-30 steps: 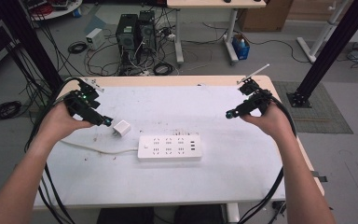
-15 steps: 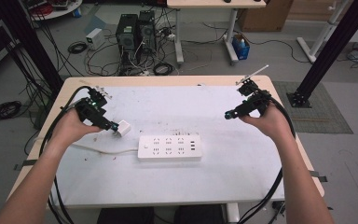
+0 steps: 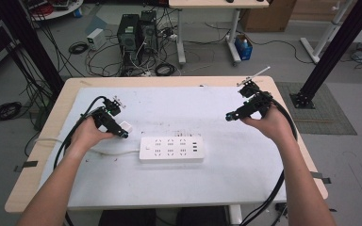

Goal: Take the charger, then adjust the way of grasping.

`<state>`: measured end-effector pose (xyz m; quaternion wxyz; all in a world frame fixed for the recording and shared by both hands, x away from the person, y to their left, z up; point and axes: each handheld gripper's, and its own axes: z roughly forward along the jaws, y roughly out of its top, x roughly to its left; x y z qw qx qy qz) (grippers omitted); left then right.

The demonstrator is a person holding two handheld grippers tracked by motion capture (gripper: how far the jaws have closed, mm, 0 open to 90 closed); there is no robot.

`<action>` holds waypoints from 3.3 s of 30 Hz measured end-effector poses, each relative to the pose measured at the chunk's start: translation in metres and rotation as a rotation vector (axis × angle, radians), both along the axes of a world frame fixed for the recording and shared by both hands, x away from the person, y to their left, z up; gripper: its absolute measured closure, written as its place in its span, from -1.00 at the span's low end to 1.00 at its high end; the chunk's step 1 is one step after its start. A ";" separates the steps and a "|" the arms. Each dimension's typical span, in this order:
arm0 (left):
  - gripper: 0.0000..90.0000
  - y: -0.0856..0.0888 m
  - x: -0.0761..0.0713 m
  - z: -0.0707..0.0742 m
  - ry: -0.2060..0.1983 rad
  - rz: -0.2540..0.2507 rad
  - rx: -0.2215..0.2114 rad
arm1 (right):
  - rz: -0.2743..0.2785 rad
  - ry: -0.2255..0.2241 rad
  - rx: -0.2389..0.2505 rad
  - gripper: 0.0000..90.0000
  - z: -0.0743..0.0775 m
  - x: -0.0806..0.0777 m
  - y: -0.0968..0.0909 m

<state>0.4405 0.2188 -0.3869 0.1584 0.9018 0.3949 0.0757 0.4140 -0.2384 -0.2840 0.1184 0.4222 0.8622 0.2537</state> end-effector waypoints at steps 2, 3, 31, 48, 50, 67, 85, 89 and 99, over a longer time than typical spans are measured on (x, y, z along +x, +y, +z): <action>-0.64 -0.001 0.002 -0.004 0.003 0.011 0.009 | -0.002 0.001 0.003 -0.72 0.000 0.000 0.001; -0.64 -0.002 0.003 -0.005 0.007 0.013 0.006 | -0.001 -0.001 0.005 -0.72 0.000 0.000 0.000; -0.07 -0.005 0.011 -0.022 0.021 0.056 0.045 | 0.005 -0.003 0.021 -0.72 -0.002 -0.001 -0.003; -0.06 0.009 0.002 0.004 -0.083 0.056 -0.019 | 0.008 -0.001 0.023 -0.72 -0.004 -0.001 -0.001; -0.06 0.012 -0.002 0.013 -0.113 0.037 -0.047 | 0.006 0.002 0.031 -0.72 -0.004 -0.001 -0.002; -0.06 0.004 -0.040 0.100 -0.316 -0.077 -0.100 | 0.010 0.000 0.051 -0.72 0.001 0.001 0.008; -0.06 -0.011 -0.050 0.114 -0.346 -0.146 -0.107 | 0.001 0.004 0.080 -0.72 0.006 -0.003 0.005; -0.06 -0.023 -0.048 0.113 -0.354 -0.206 -0.107 | 0.001 0.015 0.117 -0.72 0.006 -0.002 0.007; -0.06 -0.060 -0.048 0.110 -0.401 -0.336 -0.103 | 0.010 0.054 0.213 -0.72 0.001 0.005 0.015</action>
